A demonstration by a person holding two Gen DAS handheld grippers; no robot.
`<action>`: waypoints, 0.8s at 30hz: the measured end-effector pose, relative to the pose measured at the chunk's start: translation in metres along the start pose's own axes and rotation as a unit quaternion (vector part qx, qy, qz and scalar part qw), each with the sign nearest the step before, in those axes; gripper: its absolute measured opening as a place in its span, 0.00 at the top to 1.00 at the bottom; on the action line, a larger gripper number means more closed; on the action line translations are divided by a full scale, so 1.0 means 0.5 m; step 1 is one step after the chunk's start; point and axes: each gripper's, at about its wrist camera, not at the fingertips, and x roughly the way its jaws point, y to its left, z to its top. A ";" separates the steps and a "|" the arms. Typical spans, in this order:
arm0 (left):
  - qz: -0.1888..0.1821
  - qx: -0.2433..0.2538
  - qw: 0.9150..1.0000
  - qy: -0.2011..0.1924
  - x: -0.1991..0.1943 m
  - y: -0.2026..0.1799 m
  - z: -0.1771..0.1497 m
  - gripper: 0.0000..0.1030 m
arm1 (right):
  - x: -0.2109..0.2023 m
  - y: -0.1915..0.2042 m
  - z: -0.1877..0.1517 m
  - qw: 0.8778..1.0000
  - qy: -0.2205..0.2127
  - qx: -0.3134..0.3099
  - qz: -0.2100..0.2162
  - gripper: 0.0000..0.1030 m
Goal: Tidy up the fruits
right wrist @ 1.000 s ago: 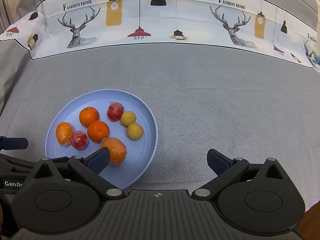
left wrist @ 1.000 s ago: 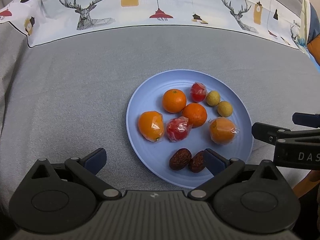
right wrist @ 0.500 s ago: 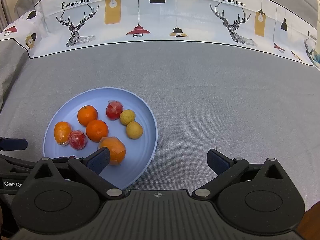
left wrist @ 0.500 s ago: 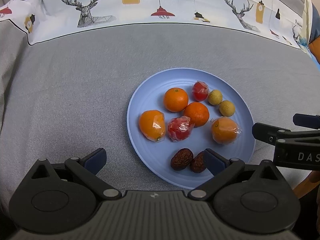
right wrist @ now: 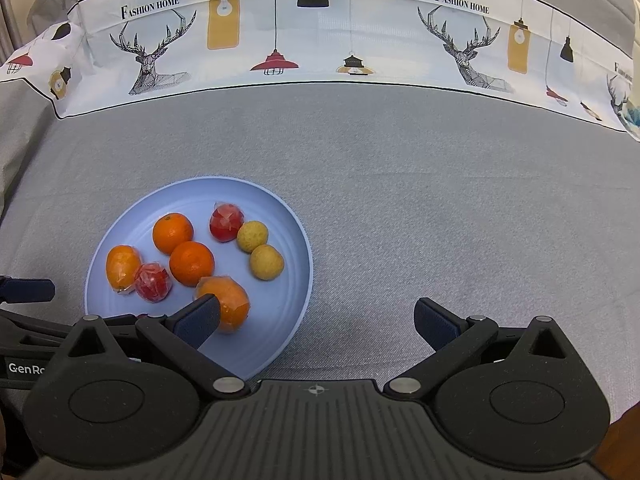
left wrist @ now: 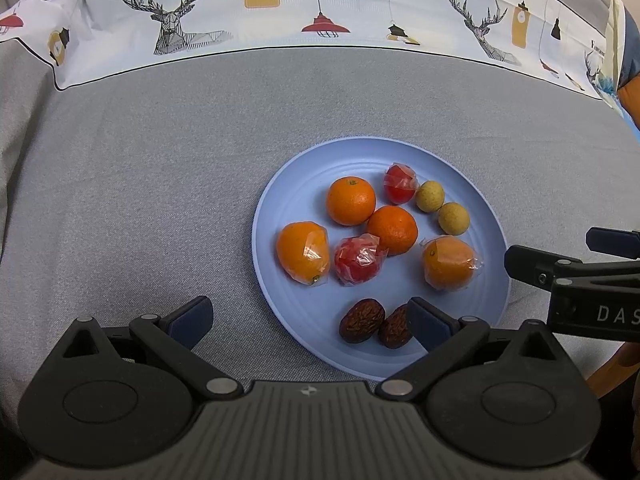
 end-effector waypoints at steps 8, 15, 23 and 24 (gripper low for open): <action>0.000 0.002 1.000 0.000 0.000 -0.001 0.001 0.01 | -0.004 -0.002 0.002 1.000 -0.004 -0.001 0.000 0.01; -0.007 0.011 1.000 -0.005 -0.005 -0.010 0.002 0.01 | -0.007 0.003 0.003 1.000 -0.007 -0.002 0.001 0.01; -0.012 0.008 1.000 -0.011 -0.011 -0.010 0.008 0.00 | -0.011 0.007 0.009 1.000 -0.015 0.002 0.002 0.01; -0.013 0.008 1.000 -0.012 -0.012 -0.009 0.009 0.00 | -0.011 0.007 0.011 1.000 -0.016 0.002 0.002 0.01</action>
